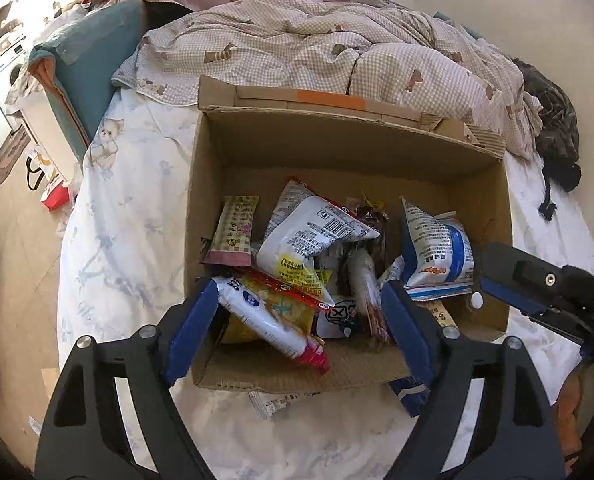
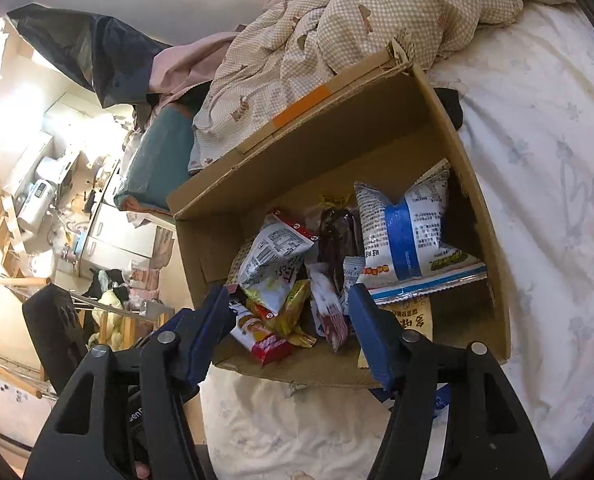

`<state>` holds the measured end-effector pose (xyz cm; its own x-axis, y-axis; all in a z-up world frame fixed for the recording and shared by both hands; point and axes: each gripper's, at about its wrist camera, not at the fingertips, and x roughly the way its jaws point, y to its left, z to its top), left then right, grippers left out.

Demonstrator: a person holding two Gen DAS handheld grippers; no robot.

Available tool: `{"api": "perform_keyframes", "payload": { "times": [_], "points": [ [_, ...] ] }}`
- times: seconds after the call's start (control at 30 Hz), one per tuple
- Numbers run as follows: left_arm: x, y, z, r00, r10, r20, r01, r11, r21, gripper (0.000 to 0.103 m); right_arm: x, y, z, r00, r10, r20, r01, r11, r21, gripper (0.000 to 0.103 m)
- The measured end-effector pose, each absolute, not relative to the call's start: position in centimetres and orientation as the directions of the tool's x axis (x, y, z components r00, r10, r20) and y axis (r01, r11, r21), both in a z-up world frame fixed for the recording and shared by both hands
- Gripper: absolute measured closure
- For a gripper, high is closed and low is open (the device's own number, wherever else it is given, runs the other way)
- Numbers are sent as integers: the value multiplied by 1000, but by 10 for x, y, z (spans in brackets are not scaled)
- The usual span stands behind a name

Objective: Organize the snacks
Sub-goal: 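Withdraw both open tools from the box toward the remaining snacks on the sheet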

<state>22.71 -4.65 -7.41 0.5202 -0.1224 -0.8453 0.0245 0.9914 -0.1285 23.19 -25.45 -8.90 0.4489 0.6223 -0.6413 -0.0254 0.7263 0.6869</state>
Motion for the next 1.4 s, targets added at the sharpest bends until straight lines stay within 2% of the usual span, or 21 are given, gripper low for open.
{"api": "perform_keyframes", "payload": {
  "times": [0.3, 0.43, 0.77, 0.9, 0.97, 1.0, 1.07, 1.13, 1.4],
  "points": [
    [201, -36, -57, 547, -124, -828, 35, 991, -126, 22, 208, -261, -76, 469, 625, -624, -32, 718, 695, 37],
    [183, -27, -51, 546, -128, -828, 40, 991, -128, 22, 191, -267, -69, 489, 620, -613, -25, 713, 701, 26],
    [138, -13, -42, 543, -156, -825, 57, 987, -149, 22, 146, -273, -70, 486, 597, -638, -13, 735, 678, 26],
    [129, -7, -41, 530, -211, -821, 54, 975, -215, 22, 132, -279, -75, 484, 578, -657, 9, 747, 665, 26],
    [125, -4, -43, 531, -197, -824, 35, 977, -211, 21, 127, -285, -78, 487, 565, -666, 25, 753, 657, 26],
    [124, -3, -45, 530, -186, -827, 24, 979, -205, 20, 125, -288, -79, 490, 557, -671, 36, 756, 654, 26],
    [123, 1, -51, 510, -194, -838, -1, 974, -226, 7, 122, -297, -81, 499, 541, -677, 63, 756, 652, 26],
    [125, 2, -57, 490, -209, -846, -11, 969, -245, 6, 120, -308, -84, 509, 529, -679, 103, 746, 658, 26],
    [135, -12, -95, 387, -169, -907, 7, 984, -181, 6, 126, -334, -119, 484, 535, -692, 304, 639, 706, 26]
  ]
}}
